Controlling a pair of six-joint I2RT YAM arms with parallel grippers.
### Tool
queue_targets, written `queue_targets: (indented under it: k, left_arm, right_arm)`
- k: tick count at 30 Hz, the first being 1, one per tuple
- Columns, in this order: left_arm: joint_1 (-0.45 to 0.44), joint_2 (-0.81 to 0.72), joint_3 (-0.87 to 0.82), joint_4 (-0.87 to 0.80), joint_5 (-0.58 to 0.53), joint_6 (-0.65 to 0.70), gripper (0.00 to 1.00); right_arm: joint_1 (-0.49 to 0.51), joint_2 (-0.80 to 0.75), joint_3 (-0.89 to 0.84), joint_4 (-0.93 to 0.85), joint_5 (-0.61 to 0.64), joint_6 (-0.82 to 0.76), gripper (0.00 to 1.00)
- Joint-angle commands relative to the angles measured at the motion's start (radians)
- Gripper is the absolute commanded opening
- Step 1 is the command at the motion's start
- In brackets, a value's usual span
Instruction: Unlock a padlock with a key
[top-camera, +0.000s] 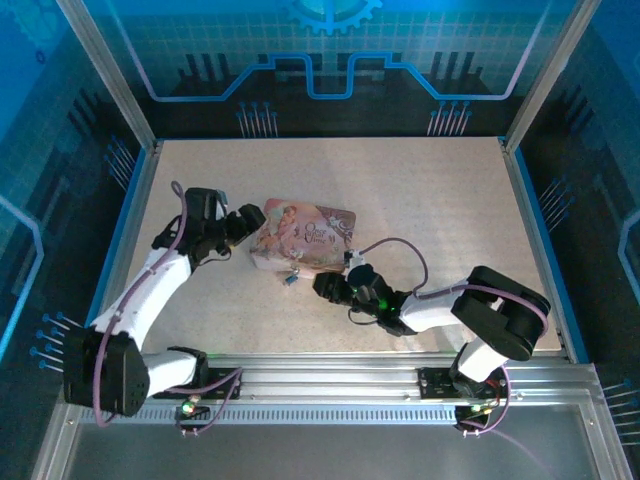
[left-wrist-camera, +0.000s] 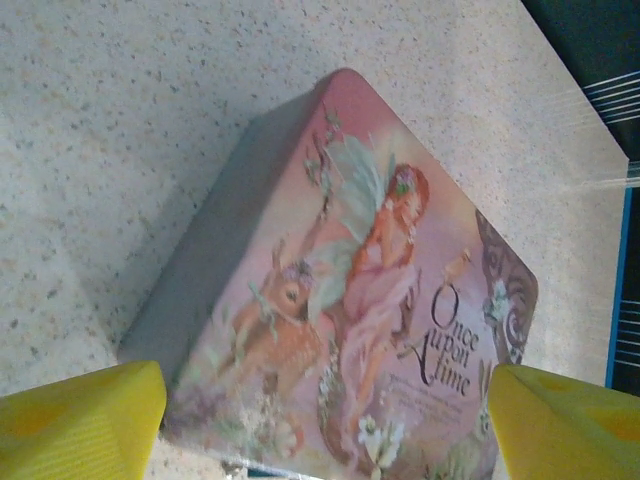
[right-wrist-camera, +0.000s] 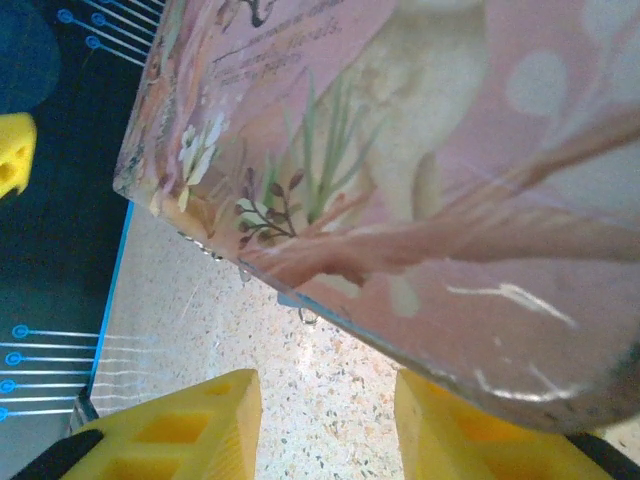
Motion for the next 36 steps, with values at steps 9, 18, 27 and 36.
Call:
queue_targets:
  k: [9, 18, 27, 36]
  left_arm:
    - [0.042, 0.278, 0.118, -0.035, 0.126, 0.174, 0.69]
    - [0.036, 0.263, 0.025, -0.010, 0.135, 0.145, 0.57]
    - [0.006, 0.141, -0.155, 0.051, 0.149, 0.053, 0.52]
    - [-0.026, 0.011, -0.289, 0.087, 0.150, -0.047, 0.51]
  right_arm:
    - [-0.034, 0.019, 0.011, 0.081, -0.017, -0.105, 0.47]
    - [-0.067, 0.004, -0.009, 0.086, -0.025, -0.151, 0.50]
    - [-0.159, 0.030, 0.041, 0.095, -0.197, -0.277, 0.55]
    - [-0.235, 0.059, 0.082, 0.110, -0.300, -0.391, 0.57]
